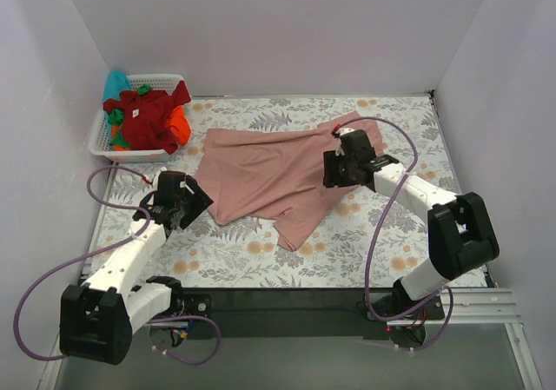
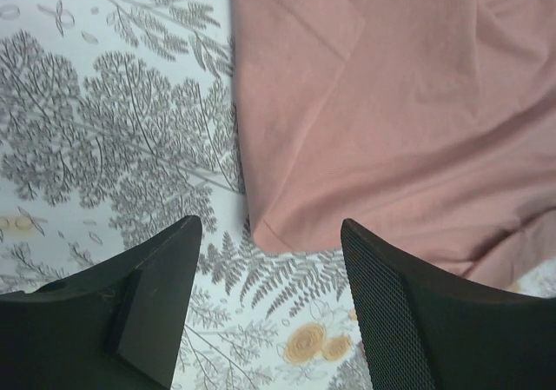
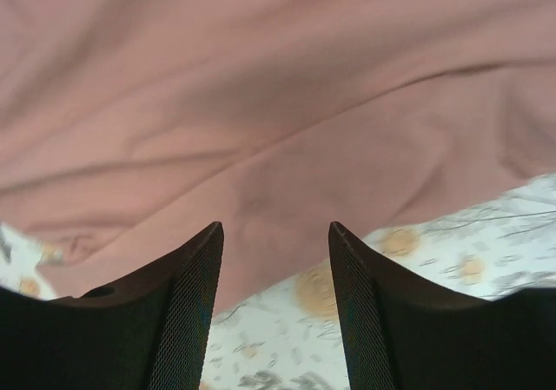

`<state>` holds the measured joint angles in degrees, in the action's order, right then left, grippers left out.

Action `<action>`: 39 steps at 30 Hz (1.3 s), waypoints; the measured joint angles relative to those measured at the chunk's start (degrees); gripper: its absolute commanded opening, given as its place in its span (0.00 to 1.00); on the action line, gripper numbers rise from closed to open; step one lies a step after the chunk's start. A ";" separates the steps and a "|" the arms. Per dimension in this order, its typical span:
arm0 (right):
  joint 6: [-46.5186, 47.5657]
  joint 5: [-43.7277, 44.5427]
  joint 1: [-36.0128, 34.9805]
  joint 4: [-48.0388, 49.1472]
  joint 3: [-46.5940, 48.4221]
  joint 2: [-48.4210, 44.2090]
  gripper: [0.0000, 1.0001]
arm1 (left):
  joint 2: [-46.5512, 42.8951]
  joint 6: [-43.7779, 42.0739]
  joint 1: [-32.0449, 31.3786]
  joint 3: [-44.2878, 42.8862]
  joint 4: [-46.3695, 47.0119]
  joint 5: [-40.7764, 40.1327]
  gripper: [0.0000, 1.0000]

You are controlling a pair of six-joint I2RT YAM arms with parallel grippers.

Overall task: Fold and stack the t-shirts
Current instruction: Flatten the tshirt out

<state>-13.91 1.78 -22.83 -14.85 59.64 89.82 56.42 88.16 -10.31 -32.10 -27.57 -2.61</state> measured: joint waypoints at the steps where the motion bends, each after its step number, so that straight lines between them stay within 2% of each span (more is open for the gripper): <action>1: -0.61 -0.50 -1.95 -0.48 -1.36 -0.81 0.58 | 1.73 -1.29 0.00 -1.03 0.39 -0.96 0.64; 5: -2.84 -0.63 -9.57 -1.60 -5.16 -1.64 0.58 | 11.61 -5.44 0.00 -5.03 2.21 -2.43 0.65; 8: -4.20 0.26 -12.76 -2.34 -6.40 -1.18 0.57 | 19.02 -7.52 -0.28 -8.17 2.93 -2.69 0.62; 12: -5.01 2.73 -16.35 -2.23 -6.51 1.11 0.57 | 26.82 -9.73 -1.53 -13.25 3.56 -5.03 0.54; 19: -5.44 6.73 -19.93 -2.16 -6.38 4.26 0.57 | 35.58 -13.09 -5.77 -21.59 4.09 -12.41 0.52; 28: -5.40 9.16 -21.16 -2.19 -6.03 4.85 0.57 | 43.76 -16.39 -10.14 -26.97 3.15 -19.82 0.49; 31: -5.40 9.53 -21.24 -2.16 -5.79 5.14 0.56 | 44.57 -17.11 -10.27 -27.50 3.15 -21.57 0.43; 35: -5.40 9.81 -21.33 -2.16 -5.75 5.18 0.56 | 45.51 -17.68 -10.29 -28.00 3.28 -23.08 0.22; 36: -5.42 9.90 -21.38 -2.16 -5.75 5.18 0.56 | 45.51 -17.81 -10.27 -28.04 3.37 -23.34 0.12; 39: -5.42 10.16 -21.46 -2.16 -5.75 5.18 0.56 | 45.46 -17.81 -10.34 -28.00 2.86 -24.22 0.05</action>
<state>-19.33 11.94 -44.29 -17.02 53.89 95.00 101.89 70.35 -20.64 -60.10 -24.71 -26.83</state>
